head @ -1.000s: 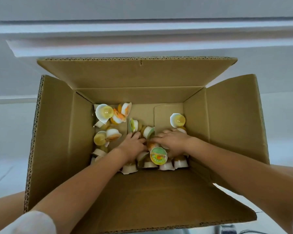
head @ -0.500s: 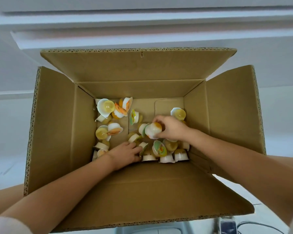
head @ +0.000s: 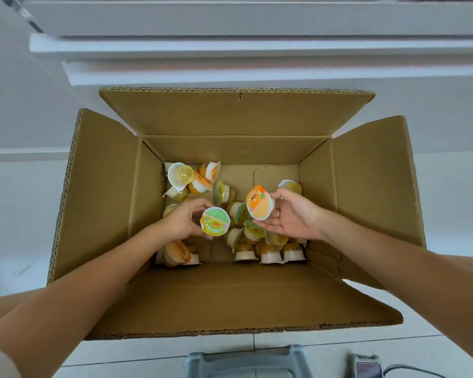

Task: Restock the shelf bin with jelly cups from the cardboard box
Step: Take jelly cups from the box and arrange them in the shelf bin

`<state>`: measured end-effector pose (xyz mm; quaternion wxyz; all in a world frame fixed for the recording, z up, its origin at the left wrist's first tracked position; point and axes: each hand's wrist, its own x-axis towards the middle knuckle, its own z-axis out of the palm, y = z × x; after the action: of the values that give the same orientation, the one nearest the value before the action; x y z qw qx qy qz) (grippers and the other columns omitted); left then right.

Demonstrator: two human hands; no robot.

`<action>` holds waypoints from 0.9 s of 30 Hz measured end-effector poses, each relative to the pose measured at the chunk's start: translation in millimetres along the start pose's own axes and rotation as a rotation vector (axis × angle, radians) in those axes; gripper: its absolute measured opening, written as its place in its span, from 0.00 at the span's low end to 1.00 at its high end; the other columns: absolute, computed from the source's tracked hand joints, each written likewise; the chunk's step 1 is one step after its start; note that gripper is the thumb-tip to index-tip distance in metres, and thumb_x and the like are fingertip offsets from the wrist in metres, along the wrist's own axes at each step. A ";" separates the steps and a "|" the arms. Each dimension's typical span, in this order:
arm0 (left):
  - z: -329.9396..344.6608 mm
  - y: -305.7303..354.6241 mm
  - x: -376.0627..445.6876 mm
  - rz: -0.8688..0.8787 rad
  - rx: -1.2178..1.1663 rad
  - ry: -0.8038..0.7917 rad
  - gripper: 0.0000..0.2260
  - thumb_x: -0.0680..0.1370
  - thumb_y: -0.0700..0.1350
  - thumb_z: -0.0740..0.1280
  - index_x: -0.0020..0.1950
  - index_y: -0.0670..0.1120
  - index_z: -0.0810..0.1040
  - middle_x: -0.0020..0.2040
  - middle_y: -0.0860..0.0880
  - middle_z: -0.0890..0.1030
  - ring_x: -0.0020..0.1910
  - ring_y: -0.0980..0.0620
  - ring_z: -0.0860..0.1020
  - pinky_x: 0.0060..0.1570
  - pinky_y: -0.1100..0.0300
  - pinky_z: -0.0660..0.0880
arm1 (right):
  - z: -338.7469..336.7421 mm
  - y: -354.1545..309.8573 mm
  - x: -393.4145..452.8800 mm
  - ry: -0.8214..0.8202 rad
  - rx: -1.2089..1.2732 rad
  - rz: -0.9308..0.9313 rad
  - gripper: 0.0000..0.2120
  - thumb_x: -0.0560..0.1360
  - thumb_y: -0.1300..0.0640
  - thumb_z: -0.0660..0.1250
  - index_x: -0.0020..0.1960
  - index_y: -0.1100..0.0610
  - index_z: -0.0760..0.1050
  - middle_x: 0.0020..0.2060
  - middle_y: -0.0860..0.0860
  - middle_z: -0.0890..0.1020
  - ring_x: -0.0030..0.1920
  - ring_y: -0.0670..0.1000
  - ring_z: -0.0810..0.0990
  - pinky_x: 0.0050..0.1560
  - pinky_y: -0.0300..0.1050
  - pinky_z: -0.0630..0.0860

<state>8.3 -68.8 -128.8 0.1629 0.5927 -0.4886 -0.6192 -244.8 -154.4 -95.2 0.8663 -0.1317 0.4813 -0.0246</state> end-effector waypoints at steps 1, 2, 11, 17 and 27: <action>-1.7 -2.8 0.0 -0.018 -0.013 0.003 0.25 0.61 0.30 0.78 0.50 0.49 0.75 0.51 0.51 0.81 0.54 0.56 0.78 0.54 0.60 0.75 | -1.5 1.8 0.2 0.009 -0.015 0.004 0.18 0.77 0.52 0.58 0.64 0.59 0.72 0.53 0.59 0.81 0.51 0.55 0.83 0.53 0.44 0.79; -2.7 -6.7 0.0 -0.037 0.000 0.011 0.25 0.61 0.31 0.79 0.50 0.49 0.75 0.51 0.50 0.81 0.55 0.55 0.78 0.55 0.59 0.75 | -1.8 2.9 -0.9 0.014 -0.031 0.009 0.18 0.77 0.52 0.58 0.63 0.60 0.72 0.52 0.59 0.82 0.52 0.55 0.82 0.53 0.43 0.78; -21.4 4.8 6.8 -0.058 0.826 0.359 0.22 0.74 0.30 0.61 0.65 0.45 0.74 0.63 0.46 0.75 0.64 0.46 0.70 0.58 0.54 0.71 | 0.6 5.2 7.9 0.089 -0.095 -0.024 0.16 0.78 0.53 0.59 0.62 0.59 0.73 0.52 0.59 0.82 0.53 0.55 0.82 0.59 0.46 0.76; -12.9 18.9 46.3 -0.296 1.128 0.361 0.13 0.77 0.43 0.66 0.60 0.41 0.72 0.55 0.43 0.79 0.57 0.45 0.75 0.48 0.53 0.75 | 2.8 8.8 15.2 0.086 -0.064 -0.010 0.17 0.78 0.53 0.60 0.64 0.59 0.71 0.53 0.59 0.81 0.55 0.55 0.81 0.62 0.47 0.74; 8.1 8.1 74.8 -0.201 0.471 0.523 0.22 0.73 0.41 0.71 0.66 0.41 0.70 0.57 0.40 0.79 0.57 0.40 0.77 0.54 0.49 0.75 | 5.4 8.9 18.6 0.041 0.027 -0.036 0.16 0.79 0.54 0.59 0.64 0.58 0.70 0.56 0.58 0.80 0.57 0.55 0.80 0.57 0.43 0.77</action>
<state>-20.2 -127.6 -166.8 0.0796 0.7972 -0.4990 -0.3303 -231.1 -147.8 -110.1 0.8574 -0.1279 0.4960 -0.0492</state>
